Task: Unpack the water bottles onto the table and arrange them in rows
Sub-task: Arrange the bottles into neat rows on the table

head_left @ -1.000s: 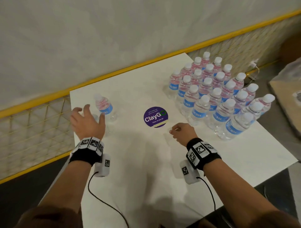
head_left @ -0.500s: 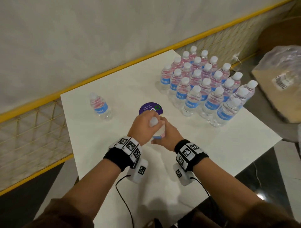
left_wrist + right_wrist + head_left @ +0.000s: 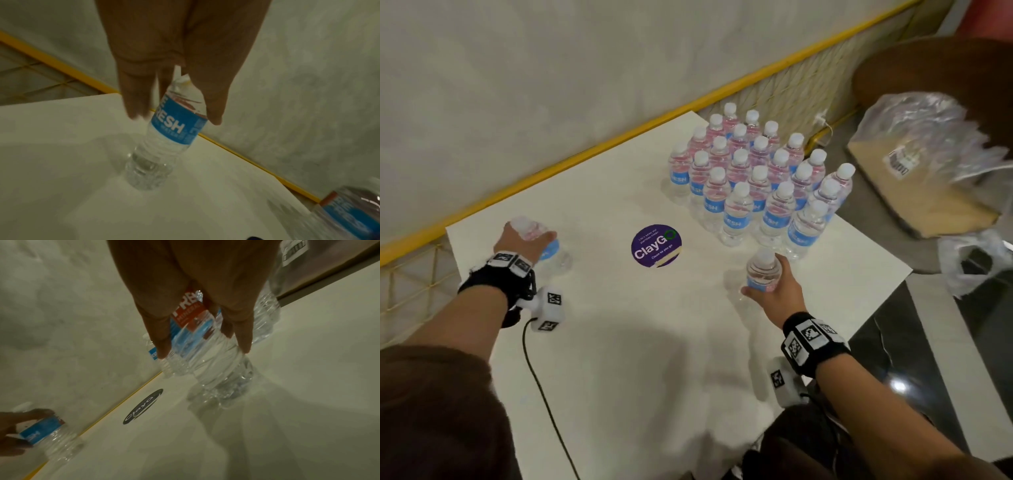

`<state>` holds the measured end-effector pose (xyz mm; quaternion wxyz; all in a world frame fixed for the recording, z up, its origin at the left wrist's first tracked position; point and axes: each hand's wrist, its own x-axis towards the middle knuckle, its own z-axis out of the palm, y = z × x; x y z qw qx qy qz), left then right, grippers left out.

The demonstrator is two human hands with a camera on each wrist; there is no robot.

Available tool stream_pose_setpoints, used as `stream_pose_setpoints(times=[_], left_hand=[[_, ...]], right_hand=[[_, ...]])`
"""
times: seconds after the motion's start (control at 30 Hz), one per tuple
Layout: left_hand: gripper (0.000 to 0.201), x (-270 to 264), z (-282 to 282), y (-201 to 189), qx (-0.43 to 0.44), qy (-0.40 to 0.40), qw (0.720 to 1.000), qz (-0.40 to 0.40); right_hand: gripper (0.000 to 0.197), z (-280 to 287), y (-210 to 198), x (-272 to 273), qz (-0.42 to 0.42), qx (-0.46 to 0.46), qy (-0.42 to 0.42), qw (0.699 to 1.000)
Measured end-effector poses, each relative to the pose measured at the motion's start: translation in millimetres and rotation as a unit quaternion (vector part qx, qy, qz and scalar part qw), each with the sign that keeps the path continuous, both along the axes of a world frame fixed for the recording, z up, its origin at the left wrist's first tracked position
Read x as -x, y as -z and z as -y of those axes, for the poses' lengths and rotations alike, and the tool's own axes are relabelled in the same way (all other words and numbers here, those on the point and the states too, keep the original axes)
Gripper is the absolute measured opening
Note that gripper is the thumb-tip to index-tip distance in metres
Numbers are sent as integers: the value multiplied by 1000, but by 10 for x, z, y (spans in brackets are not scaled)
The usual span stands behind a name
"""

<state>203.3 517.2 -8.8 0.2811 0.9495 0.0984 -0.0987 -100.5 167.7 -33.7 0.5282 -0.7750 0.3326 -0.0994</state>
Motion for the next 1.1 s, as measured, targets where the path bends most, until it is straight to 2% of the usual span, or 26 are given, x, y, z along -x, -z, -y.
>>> stream_pose_setpoints(times=[0.1, 0.2, 0.3, 0.37, 0.47, 0.7, 0.83, 0.93, 1.0, 1.1], left_hand=[[68, 167, 238, -64, -4, 15, 999, 33], [56, 497, 656, -200, 47, 60, 996, 47], [39, 848, 1122, -212, 108, 164, 980, 18], [30, 1088, 1476, -172, 155, 239, 958, -13], [33, 1414, 1987, -97, 200, 315, 925, -66], [56, 1797, 2670, -113, 178, 329, 927, -23], [67, 1780, 2761, -147, 184, 341, 921, -26], [74, 1684, 2735, -231, 182, 360, 915, -23], [70, 1606, 2723, -357, 166, 391, 905, -16], [50, 1509, 2740, -484, 133, 427, 894, -38]], right_hand=[[71, 74, 29, 25, -8, 3, 0, 1000], [73, 112, 50, 20, -11, 2, -2, 1000], [75, 132, 54, -19, -9, -2, -7, 1000], [75, 150, 45, -35, -10, -6, -11, 1000], [75, 200, 45, -13, -8, -14, -5, 1000], [74, 397, 25, 33, -15, -17, 15, 1000], [79, 509, 12, 55, -9, -13, 14, 1000], [82, 589, -97, 98, 15, 2, -21, 1000], [76, 648, -243, 104, 19, 59, -56, 996], [57, 753, -514, 45, -27, 139, -118, 983]])
